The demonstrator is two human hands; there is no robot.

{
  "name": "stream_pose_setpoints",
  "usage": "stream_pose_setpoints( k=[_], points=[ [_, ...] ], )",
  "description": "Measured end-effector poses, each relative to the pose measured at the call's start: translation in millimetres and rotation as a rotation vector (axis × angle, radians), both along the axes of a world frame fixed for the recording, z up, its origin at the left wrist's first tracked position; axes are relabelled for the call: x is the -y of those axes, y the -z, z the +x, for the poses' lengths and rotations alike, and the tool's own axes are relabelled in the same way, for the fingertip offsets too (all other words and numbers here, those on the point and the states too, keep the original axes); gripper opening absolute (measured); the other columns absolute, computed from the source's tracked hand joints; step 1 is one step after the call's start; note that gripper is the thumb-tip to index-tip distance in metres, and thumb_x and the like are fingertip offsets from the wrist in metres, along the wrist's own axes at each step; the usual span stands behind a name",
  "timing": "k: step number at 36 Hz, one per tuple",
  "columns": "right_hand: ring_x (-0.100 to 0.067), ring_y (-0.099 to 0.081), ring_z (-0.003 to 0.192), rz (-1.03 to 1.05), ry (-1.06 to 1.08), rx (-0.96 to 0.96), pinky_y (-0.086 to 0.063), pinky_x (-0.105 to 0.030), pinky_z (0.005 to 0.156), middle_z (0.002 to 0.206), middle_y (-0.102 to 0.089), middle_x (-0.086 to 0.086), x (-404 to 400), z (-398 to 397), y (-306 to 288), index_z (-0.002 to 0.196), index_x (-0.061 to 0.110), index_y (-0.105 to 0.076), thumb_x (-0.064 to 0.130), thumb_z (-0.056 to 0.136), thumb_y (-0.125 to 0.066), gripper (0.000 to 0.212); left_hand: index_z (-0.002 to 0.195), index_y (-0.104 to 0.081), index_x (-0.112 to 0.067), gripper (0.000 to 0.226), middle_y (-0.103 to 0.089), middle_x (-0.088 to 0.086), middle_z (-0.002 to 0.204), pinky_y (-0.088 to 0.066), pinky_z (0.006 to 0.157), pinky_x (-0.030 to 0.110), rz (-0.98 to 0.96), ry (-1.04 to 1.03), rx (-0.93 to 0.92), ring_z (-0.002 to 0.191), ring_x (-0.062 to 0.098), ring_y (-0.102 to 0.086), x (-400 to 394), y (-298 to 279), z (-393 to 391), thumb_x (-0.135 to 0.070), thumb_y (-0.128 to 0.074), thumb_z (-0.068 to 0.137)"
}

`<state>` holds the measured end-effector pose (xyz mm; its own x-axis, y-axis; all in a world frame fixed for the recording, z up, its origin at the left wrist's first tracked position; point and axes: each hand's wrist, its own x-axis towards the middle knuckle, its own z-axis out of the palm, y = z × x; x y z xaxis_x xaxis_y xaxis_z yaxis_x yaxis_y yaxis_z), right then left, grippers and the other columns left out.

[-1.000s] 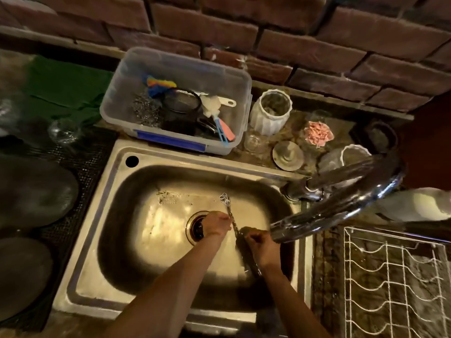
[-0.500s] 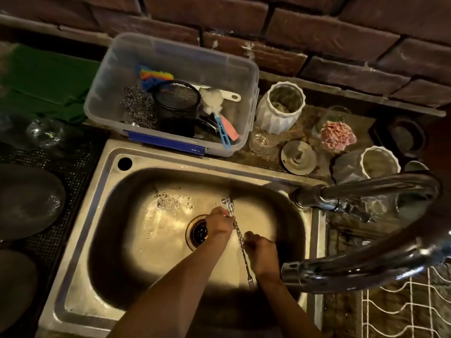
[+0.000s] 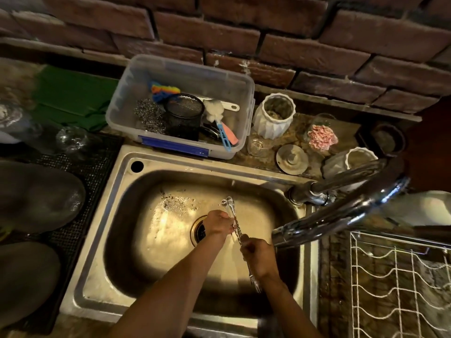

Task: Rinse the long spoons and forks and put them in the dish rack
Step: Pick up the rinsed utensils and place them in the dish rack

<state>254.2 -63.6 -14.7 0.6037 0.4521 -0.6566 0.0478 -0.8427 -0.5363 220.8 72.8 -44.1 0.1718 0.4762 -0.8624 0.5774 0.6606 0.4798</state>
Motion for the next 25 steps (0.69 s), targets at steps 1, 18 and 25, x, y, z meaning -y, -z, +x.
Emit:
stream_pose_setpoints(
  k=[1,18,25],
  points=[
    [-0.020,-0.062,0.073,0.024,0.025,-0.017,-0.056,-0.042,0.078,0.079,-0.069,-0.008,0.6,-2.0,-2.2,0.091,0.002,-0.072,0.006,0.088,-0.065,0.008,0.069,-0.055,-0.006,0.029,-0.065,0.025,0.078,-0.058,0.044,0.030,-0.003,-0.047,0.021,0.049,0.026,-0.069,-1.0,-5.9,-2.0,0.017,-0.062,0.085],
    [-0.023,-0.049,0.062,0.332,0.455,-0.484,-0.035,-0.028,0.060,0.070,-0.056,-0.016,-1.5,-32.4,-85.1,0.061,0.002,-0.055,-0.012,0.081,-0.051,0.025,0.110,-0.064,0.010,0.021,-0.067,0.026,0.100,-0.059,0.070,0.030,-0.037,-0.147,0.239,0.067,0.030,-0.070,-2.9,-99.1,-51.2,0.011,-0.051,0.093],
    [-0.016,-0.061,0.048,0.266,0.401,-0.672,-0.052,-0.022,0.048,0.062,-0.063,-0.006,-2.7,-28.6,-119.6,0.075,0.002,-0.063,-0.003,0.095,-0.043,0.029,0.102,-0.066,0.005,0.013,-0.073,0.024,0.102,-0.062,0.079,0.036,0.019,-0.122,0.285,0.075,0.030,-0.073,-9.0,-130.8,-67.2,0.009,-0.061,0.091]
  ],
)
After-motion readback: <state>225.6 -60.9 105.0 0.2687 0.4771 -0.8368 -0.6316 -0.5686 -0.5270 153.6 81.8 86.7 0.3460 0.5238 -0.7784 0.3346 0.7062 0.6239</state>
